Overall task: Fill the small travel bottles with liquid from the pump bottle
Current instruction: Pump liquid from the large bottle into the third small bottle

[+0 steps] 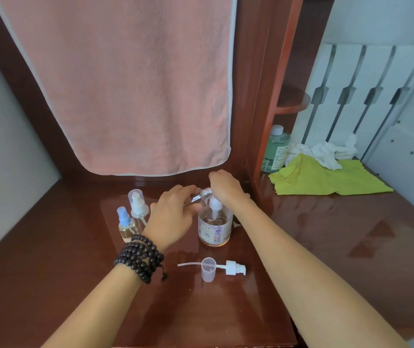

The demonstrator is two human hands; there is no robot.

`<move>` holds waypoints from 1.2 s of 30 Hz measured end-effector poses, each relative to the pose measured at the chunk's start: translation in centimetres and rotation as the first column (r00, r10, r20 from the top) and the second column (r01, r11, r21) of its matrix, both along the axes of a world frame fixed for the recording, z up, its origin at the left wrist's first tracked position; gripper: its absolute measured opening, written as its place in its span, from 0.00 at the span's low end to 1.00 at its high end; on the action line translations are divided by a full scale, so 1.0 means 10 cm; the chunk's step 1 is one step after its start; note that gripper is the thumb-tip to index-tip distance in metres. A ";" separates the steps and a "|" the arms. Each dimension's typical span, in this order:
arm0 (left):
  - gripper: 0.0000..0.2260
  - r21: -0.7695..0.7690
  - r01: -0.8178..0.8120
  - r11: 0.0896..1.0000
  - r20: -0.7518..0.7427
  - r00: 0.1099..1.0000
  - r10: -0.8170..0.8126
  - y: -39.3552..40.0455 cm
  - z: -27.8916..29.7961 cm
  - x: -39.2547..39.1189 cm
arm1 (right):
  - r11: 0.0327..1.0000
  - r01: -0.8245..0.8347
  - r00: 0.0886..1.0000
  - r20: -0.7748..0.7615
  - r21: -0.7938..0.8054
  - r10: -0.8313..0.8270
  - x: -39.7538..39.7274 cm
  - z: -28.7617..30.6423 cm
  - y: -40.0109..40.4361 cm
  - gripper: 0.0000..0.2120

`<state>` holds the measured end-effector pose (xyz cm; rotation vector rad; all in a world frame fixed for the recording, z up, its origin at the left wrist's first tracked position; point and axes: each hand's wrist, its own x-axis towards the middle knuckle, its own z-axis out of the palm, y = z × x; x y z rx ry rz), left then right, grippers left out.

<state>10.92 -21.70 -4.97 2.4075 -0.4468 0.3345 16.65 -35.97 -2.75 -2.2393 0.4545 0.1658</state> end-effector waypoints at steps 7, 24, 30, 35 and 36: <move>0.14 -0.001 -0.009 1.000 -0.002 1.000 0.009 -0.03 0.00 -0.01 | 0.999 -0.004 1.000 0.022 -0.041 0.005 0.02 0.01 -0.02 0.13; 0.15 -0.005 -0.013 1.000 -0.010 1.000 0.013 -0.03 -0.02 -0.02 | 1.000 0.023 1.000 -0.016 -0.017 -0.024 -0.10 0.07 0.00 0.19; 0.14 0.000 -0.013 1.000 -0.021 1.000 0.013 -0.02 -0.01 -0.04 | 0.998 0.070 0.997 -0.040 0.003 -0.070 -0.17 0.09 -0.03 0.20; 0.15 -0.007 -0.005 1.000 -0.002 1.000 0.005 0.00 0.08 0.00 | 1.000 0.018 1.000 0.016 0.001 -0.018 -0.12 0.20 -0.03 0.23; 0.15 -0.011 -0.011 1.000 -0.001 1.000 0.011 -0.01 0.07 0.00 | 1.000 0.028 0.999 0.024 0.008 -0.029 -0.13 0.18 -0.04 0.22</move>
